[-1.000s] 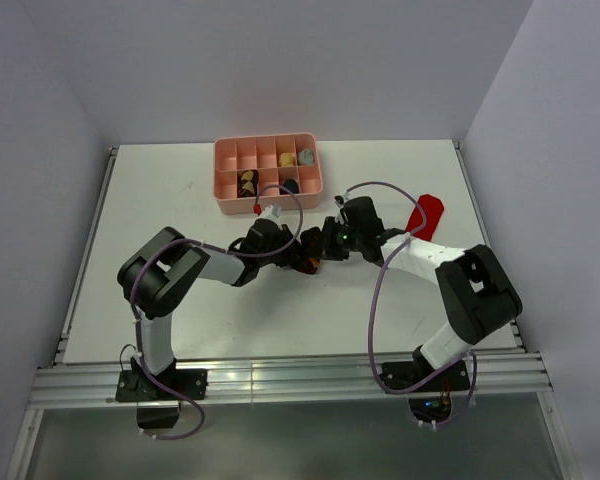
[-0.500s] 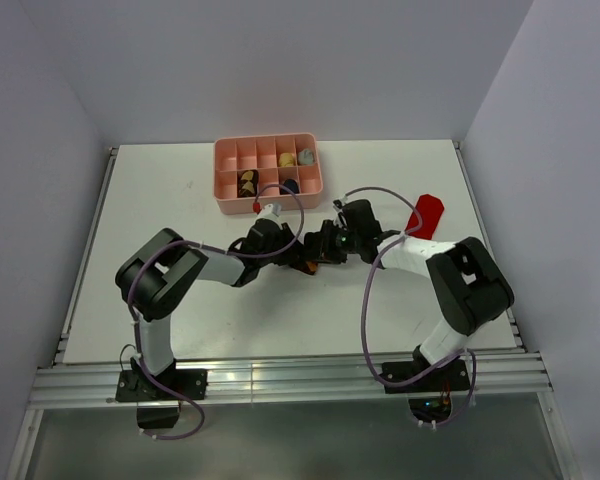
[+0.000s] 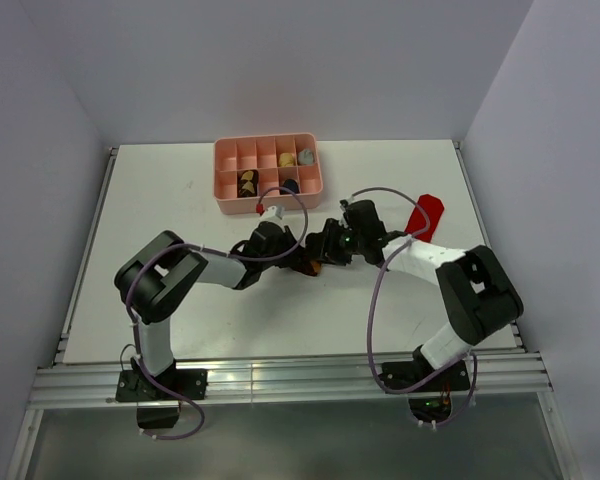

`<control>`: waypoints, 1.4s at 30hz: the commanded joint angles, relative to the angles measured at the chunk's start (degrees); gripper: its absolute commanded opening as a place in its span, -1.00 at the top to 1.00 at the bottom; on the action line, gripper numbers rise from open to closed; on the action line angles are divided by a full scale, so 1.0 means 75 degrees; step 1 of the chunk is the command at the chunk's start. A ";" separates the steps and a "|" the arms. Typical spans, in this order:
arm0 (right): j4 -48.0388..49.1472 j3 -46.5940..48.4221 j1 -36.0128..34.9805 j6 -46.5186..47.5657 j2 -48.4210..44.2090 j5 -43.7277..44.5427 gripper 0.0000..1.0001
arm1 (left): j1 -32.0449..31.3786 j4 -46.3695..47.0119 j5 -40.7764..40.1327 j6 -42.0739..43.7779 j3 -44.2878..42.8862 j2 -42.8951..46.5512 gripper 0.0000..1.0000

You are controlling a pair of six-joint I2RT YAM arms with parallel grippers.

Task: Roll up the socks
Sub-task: Roll the sock at the center of the board.

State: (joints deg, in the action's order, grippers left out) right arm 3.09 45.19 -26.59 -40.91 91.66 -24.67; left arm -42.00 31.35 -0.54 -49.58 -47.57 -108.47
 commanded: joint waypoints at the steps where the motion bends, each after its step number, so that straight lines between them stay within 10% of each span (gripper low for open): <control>1: -0.0352 -0.0060 0.0135 -0.0182 -0.0875 0.0978 0.07 | -0.0248 -0.0594 0.0107 0.0365 -0.0032 0.0060 0.68; 9: -0.1875 0.0736 0.0112 -0.0358 -0.0608 0.2326 -0.36 | -0.0470 -0.0805 -0.0114 0.0658 -0.0208 0.0071 0.67; 25: -0.2615 0.1639 -0.0497 0.0204 0.0728 0.2679 -0.39 | -0.0599 -0.0958 -0.0280 0.0775 -0.0313 0.0036 0.66; 35: -0.2791 0.1335 -0.0416 0.0473 0.0916 0.3218 0.70 | -0.0599 -0.1192 -0.0620 0.0845 -0.0091 0.0212 0.55; 42: -0.2745 0.0913 -0.0030 0.0684 0.0471 0.3125 0.75 | -0.0518 -0.1438 -0.0913 0.0869 0.0108 0.0130 0.57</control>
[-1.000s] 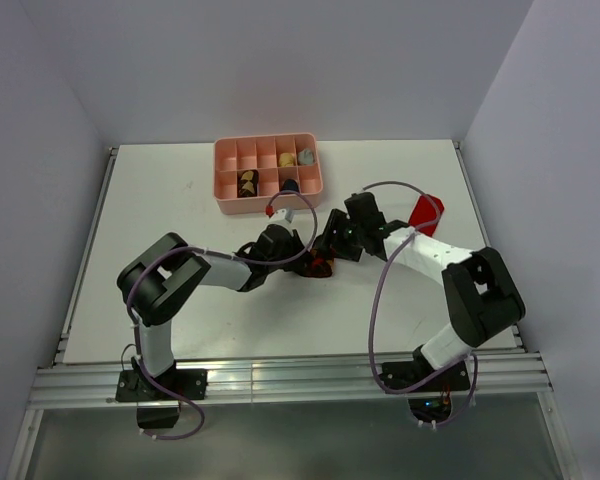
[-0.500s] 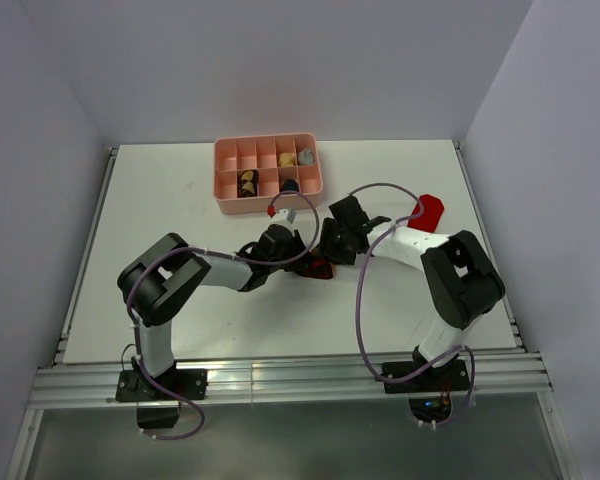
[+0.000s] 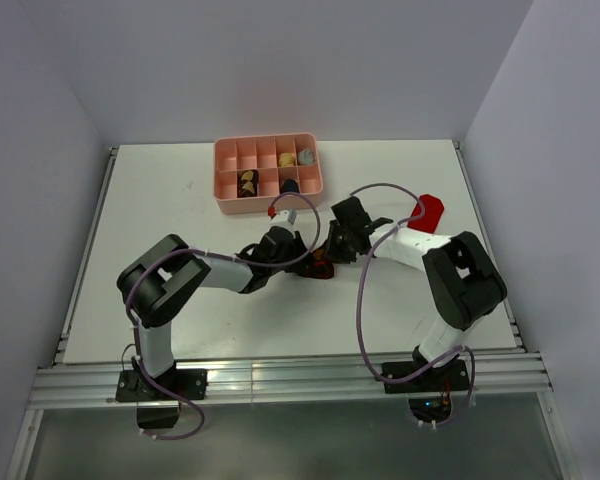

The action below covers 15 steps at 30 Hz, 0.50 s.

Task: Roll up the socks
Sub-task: Roll the sock at the center of the board.

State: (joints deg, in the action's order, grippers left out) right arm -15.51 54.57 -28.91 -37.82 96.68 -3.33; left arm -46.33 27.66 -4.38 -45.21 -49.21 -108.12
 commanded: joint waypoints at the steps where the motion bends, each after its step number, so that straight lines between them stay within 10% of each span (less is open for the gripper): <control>1: -0.0230 -0.0396 0.0349 0.0308 -0.0258 0.0118 0.75 | 0.0083 -0.0934 -0.0400 0.0263 0.0350 0.0095 0.58; 15: -0.0475 0.0095 0.0151 0.0262 -0.0165 0.0291 1.00 | 0.0235 -0.0828 -0.0516 0.0379 0.0468 0.1115 0.40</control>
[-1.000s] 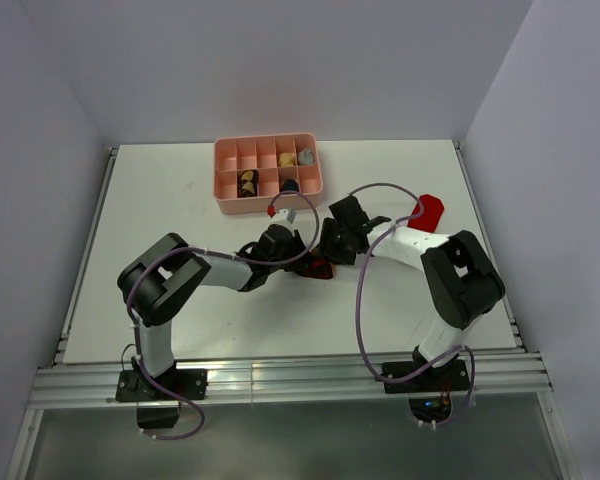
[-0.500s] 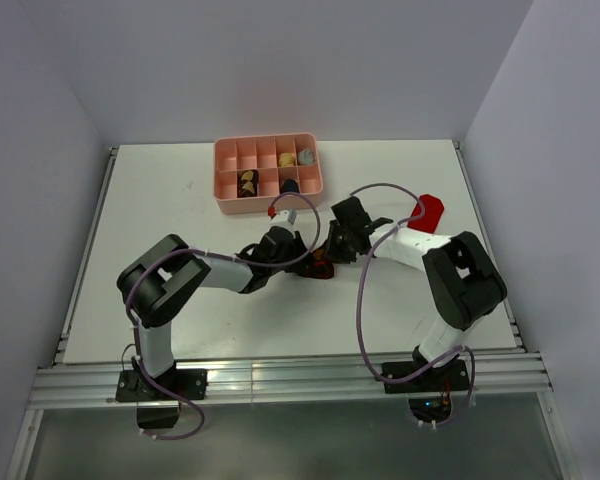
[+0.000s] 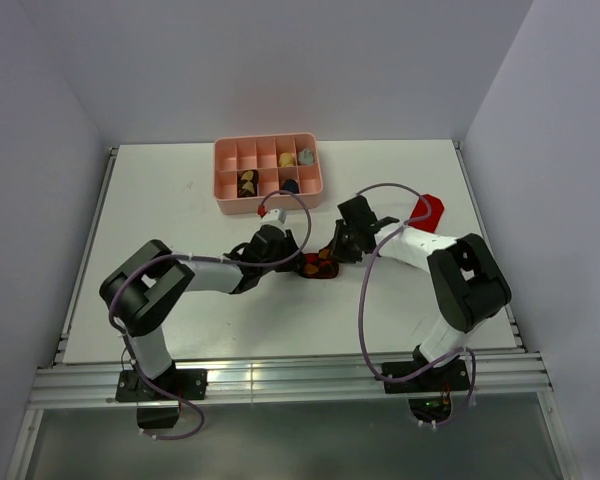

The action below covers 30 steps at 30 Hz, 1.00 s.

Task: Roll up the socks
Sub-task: Roll the sock at the center of the board.

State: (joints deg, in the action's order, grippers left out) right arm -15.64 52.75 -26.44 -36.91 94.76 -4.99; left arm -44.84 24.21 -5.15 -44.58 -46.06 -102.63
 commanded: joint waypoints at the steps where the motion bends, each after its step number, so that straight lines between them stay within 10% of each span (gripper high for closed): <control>1: -0.0504 0.0361 -0.0202 0.0093 0.0115 0.0525 1.00 | 0.0049 -0.0449 -0.0473 0.0342 0.0002 0.0383 0.40; 30: -0.0504 -0.0272 0.0044 0.0244 -0.0377 0.0642 0.76 | -0.0010 -0.0356 -0.0286 -0.0221 0.0294 -0.0332 0.73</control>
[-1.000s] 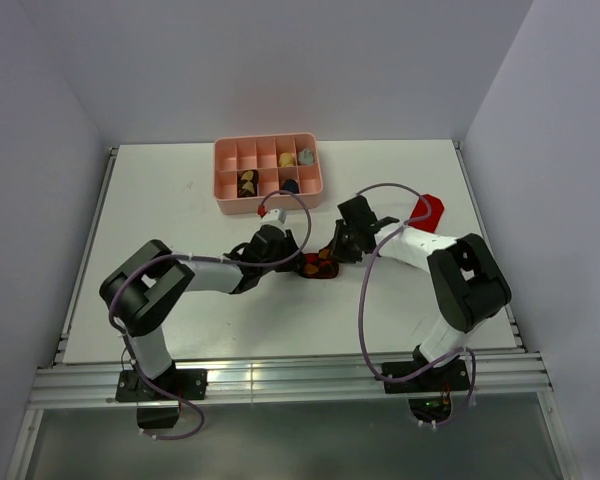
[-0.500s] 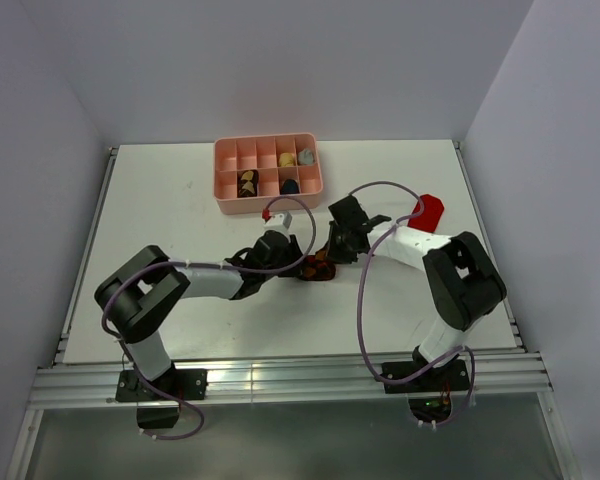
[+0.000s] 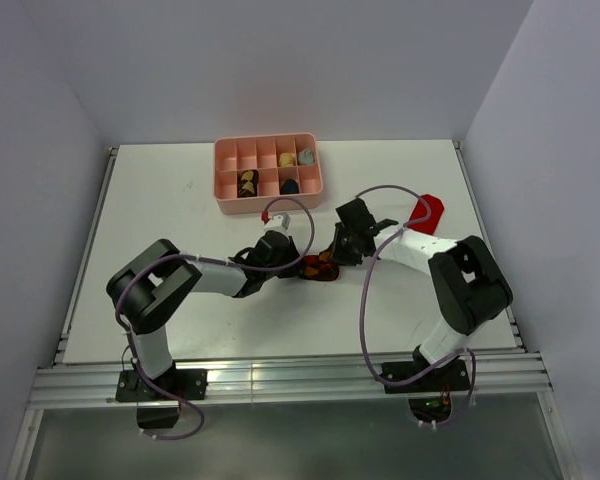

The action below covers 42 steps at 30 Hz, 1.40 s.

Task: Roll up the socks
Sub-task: Roll the sock at the center of the board.

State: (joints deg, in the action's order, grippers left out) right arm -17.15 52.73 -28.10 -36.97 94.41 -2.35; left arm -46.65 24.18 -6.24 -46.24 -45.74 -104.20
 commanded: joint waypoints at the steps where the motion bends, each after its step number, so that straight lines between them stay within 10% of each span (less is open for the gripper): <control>1: -0.0327 -0.0292 0.0289 0.0277 -0.0365 0.0301 0.76 | 0.0267 -0.0365 -0.0141 0.0013 0.0274 -0.0099 0.73; 17: -0.0374 -0.0491 0.0582 0.0464 -0.0611 0.0231 0.69 | 0.0560 -0.0506 -0.0059 0.0071 0.0204 -0.0274 0.74; 25: -0.0549 0.0093 0.0290 0.0301 -0.0202 0.0302 1.00 | 0.0490 -0.0049 0.0130 0.0001 0.0250 0.0379 0.68; 42: -0.1616 0.1254 -0.0461 -0.0402 0.0877 0.0853 1.00 | -0.1583 0.1344 -0.2202 0.1265 0.0484 0.1004 0.15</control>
State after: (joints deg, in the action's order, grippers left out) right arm -25.52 60.75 -30.96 -38.92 99.26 2.26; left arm -56.62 29.17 -16.91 -40.99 -43.20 -95.13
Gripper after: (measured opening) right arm 0.300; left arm 0.411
